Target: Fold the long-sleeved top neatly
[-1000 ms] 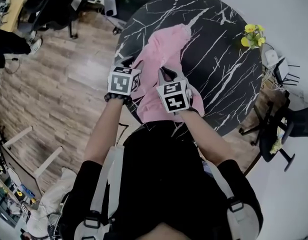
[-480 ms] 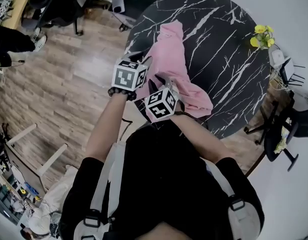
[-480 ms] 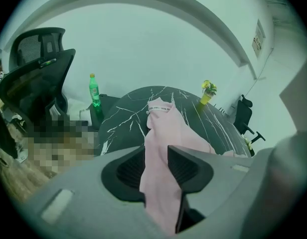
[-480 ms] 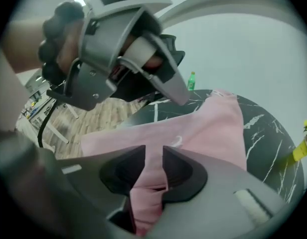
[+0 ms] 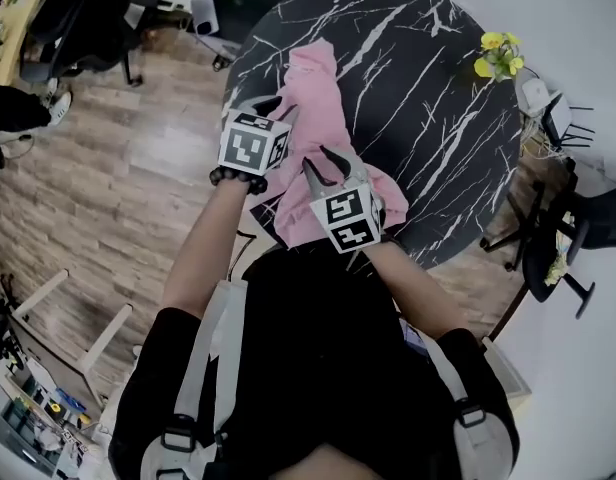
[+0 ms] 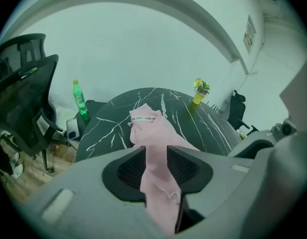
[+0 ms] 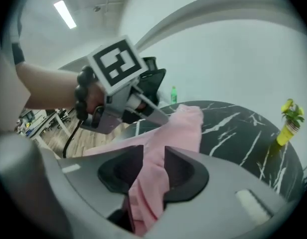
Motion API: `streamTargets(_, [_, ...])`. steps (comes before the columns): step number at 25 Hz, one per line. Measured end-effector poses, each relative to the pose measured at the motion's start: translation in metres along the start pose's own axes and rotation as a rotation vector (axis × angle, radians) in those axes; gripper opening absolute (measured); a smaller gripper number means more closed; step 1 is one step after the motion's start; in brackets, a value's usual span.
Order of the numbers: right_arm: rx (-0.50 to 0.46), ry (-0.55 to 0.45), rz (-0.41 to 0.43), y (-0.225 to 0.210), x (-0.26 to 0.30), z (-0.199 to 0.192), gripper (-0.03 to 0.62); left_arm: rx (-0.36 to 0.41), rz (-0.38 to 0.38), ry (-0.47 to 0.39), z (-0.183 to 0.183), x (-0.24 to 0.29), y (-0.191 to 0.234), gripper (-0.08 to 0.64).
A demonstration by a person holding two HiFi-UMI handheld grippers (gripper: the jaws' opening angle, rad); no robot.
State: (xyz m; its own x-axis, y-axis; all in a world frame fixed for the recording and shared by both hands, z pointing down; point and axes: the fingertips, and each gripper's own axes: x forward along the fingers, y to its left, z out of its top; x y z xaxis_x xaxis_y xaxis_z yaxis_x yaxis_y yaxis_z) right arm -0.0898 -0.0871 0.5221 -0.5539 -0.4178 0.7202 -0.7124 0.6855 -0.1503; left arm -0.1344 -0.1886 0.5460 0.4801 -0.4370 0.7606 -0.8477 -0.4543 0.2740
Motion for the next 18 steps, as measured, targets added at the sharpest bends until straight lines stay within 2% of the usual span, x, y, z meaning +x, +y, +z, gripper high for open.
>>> streamTargets(2, [0.064, -0.021, -0.08, -0.044, -0.016, -0.004, 0.137, 0.038, -0.019, 0.005, 0.01, 0.006, -0.011, 0.142])
streamTargets(4, [0.128, 0.003, -0.163, -0.093, -0.028, -0.029, 0.132, 0.082, -0.043, 0.017, 0.016, 0.012, -0.024, 0.137])
streamTargets(7, [0.213, 0.084, -0.192, -0.137, -0.042, -0.082, 0.137, 0.144, -0.084, 0.063, 0.015, 0.023, -0.043, 0.137])
streamTargets(11, [0.344, 0.149, -0.075, -0.13, -0.057, -0.135, 0.184, 0.2, -0.127, 0.149, 0.0, 0.035, -0.061, 0.15])
streamTargets(15, [0.429, 0.168, 0.067, -0.092, -0.06, -0.159, 0.204, 0.2, -0.114, 0.195, -0.017, 0.046, -0.067, 0.161])
streamTargets(18, [0.406, 0.178, 0.178, -0.054, -0.058, -0.157, 0.127, 0.184, -0.093, 0.203, -0.024, 0.051, -0.065, 0.155])
